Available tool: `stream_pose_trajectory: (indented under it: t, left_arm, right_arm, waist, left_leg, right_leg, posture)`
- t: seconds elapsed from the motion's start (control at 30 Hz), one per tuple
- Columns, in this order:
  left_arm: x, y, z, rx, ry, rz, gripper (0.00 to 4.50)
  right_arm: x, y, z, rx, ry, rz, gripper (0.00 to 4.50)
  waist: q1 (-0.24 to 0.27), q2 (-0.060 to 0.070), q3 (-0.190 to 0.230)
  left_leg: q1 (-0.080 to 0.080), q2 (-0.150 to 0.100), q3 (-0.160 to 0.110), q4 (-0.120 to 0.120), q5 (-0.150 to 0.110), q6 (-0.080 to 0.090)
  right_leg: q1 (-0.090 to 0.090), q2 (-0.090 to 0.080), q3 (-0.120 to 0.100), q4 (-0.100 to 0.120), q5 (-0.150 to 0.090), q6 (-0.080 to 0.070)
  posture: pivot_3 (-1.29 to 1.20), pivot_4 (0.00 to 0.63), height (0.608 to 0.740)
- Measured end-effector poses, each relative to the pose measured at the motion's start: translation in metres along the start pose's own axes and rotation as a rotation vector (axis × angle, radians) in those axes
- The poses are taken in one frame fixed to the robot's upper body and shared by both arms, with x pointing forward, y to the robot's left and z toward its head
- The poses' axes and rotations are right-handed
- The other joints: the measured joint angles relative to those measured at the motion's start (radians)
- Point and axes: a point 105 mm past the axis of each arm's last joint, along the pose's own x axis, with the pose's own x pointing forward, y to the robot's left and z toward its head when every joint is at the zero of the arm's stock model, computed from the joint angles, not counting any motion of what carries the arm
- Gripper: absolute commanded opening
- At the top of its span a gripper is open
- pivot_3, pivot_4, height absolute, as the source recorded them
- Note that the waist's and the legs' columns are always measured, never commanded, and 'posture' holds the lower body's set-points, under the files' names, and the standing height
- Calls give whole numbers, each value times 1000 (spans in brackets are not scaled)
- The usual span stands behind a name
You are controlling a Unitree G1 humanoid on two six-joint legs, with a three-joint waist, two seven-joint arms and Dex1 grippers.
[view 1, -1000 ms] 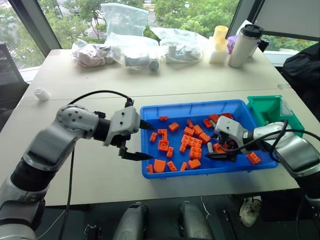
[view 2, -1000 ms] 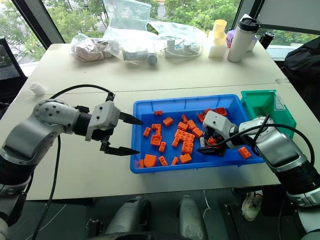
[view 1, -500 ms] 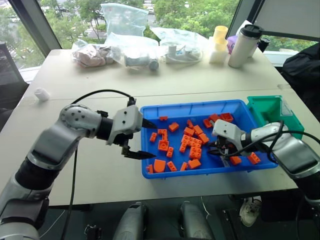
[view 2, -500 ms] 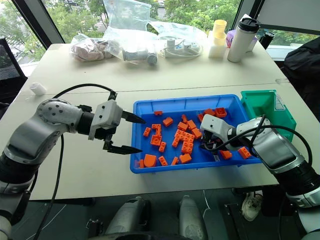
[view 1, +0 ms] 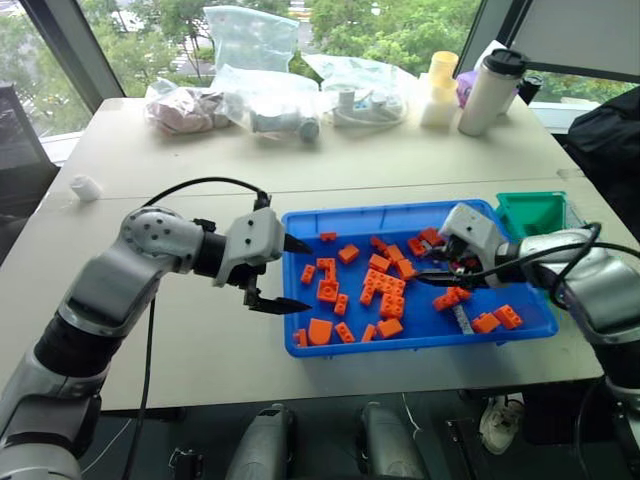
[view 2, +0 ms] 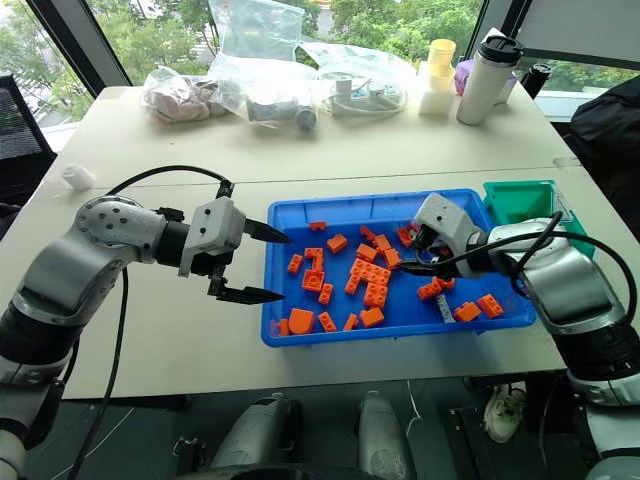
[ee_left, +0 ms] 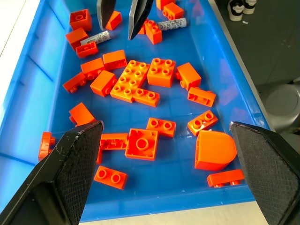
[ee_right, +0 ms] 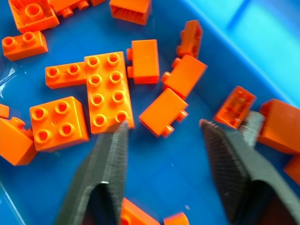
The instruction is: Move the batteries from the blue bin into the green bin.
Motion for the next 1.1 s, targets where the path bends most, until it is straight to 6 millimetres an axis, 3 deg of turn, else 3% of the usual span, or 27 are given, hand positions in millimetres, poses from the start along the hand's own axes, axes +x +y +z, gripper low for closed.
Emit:
stream_pose_trajectory:
  t: [0.03, 0.2, 0.43, 0.67, 0.97, 1.1]
  left_arm:
    - [0, 0, 0, 0, 0, 0, 4500]
    - [3, -4, -6, 14, 26, -7, 4500]
    - [15, -7, -2, 64, -10, -25, 4500]
    - [28, -11, -2, 55, -48, -28, 4500]
    - [35, -11, -1, 44, -71, -8, 4500]
    - [35, -11, -2, 38, -70, -4, 4500]
  right_arm:
    - [-7, -3, 1, 23, -3, -16, 4478]
    - [-32, -7, 0, 262, 19, -70, 4478]
    - [-59, 15, -19, 425, 222, -31, 4478]
    - [-51, 30, -41, 524, 276, 50, 4478]
    - [-37, 22, -48, 567, 271, -15, 4478]
    - [-27, 28, -54, 572, 294, 3, 4478]
  waist:
    - [-1, 0, 0]
    - [-2, 0, 0]
    - [2, 0, 0]
    - [-1, 0, 0]
    - [-1, 0, 0]
    - [-1, 0, 0]
  left_leg:
    - [0, 0, 0, 0, 0, 0]
    - [0, 0, 0, 0, 0, 0]
    - [0, -1, 1, 0, -1, 1]
    - [0, 0, 1, 0, -1, 1]
    - [0, 0, 1, 0, -1, 1]
    - [0, -1, 1, 0, -1, 1]
  right_leg:
    - [0, 0, 0, 0, 0, 0]
    - [0, 0, 0, 0, 0, 0]
    - [0, -2, 0, -1, 0, 0]
    - [0, -2, -1, 0, 0, 0]
    - [0, -2, -1, 0, 0, 0]
    - [0, -2, -1, 0, 0, 0]
  posture:
    - [0, 150, 740]
    - [0, 150, 740]
    - [0, 150, 740]
    - [0, 150, 740]
    - [0, 150, 740]
    - [0, 150, 740]
